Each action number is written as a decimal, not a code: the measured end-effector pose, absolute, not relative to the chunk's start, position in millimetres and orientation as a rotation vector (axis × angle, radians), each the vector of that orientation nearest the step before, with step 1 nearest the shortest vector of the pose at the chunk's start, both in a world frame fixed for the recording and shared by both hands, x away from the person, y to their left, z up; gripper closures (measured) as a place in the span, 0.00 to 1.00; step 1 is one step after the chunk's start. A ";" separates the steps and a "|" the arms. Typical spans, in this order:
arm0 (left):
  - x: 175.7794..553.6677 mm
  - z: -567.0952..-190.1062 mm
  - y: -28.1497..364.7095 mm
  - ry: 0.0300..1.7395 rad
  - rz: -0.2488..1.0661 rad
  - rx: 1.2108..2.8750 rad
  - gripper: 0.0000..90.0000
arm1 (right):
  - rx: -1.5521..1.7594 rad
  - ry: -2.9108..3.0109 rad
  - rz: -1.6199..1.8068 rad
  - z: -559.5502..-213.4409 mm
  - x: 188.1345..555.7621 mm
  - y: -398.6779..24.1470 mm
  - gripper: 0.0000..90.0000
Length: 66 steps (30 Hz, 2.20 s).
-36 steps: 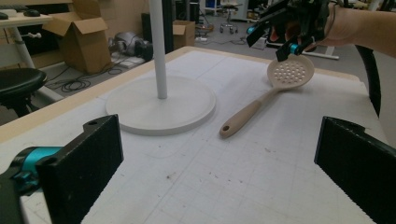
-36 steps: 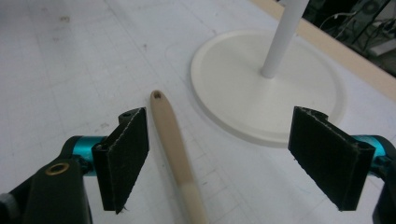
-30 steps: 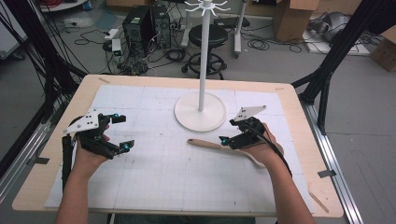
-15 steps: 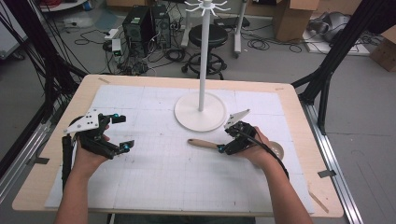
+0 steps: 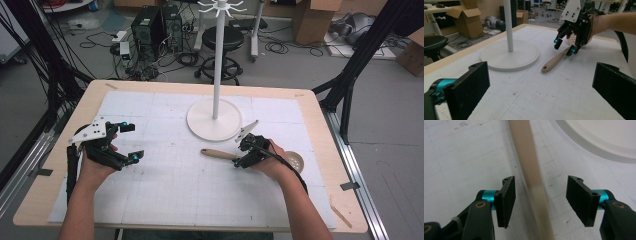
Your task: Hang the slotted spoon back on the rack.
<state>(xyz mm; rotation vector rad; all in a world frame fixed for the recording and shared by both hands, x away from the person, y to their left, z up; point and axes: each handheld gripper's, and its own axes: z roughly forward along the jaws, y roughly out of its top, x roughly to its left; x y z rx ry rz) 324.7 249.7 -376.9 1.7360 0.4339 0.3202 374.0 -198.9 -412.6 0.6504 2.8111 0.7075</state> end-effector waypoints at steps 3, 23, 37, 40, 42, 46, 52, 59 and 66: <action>324.9 -376.9 249.6 0.431 0.320 1.738 0.02 | 0.652 2.825 0.689 -414.8 374.0 -197.7 0.50; 324.5 -376.4 249.3 0.429 0.321 1.737 0.02 | 0.666 2.886 0.668 -418.0 374.5 -195.7 0.77; 324.6 -375.9 250.0 0.425 0.322 1.735 0.02 | 0.640 2.894 0.660 -417.3 372.0 -193.4 0.84; 324.4 -375.8 250.4 0.428 0.322 1.735 0.02 | 0.637 2.890 0.664 -416.7 371.1 -193.4 0.84; 324.4 -375.7 250.7 0.430 0.321 1.733 0.02 | 0.631 2.891 0.667 -416.5 371.1 -193.5 0.84; 324.5 -375.7 251.2 0.429 0.323 1.733 0.02 | 0.638 2.853 0.790 -404.0 368.9 -198.6 0.84; 324.5 -375.9 250.3 0.431 0.320 1.736 0.02 | 0.659 2.787 0.941 -387.1 364.6 -209.9 0.84; 324.3 -375.8 250.8 0.433 0.321 1.735 0.02 | 0.656 2.676 1.139 -359.8 359.0 -224.3 0.84; 324.3 -375.7 251.1 0.431 0.321 1.735 0.02 | 0.607 2.567 1.321 -334.5 352.5 -231.0 0.84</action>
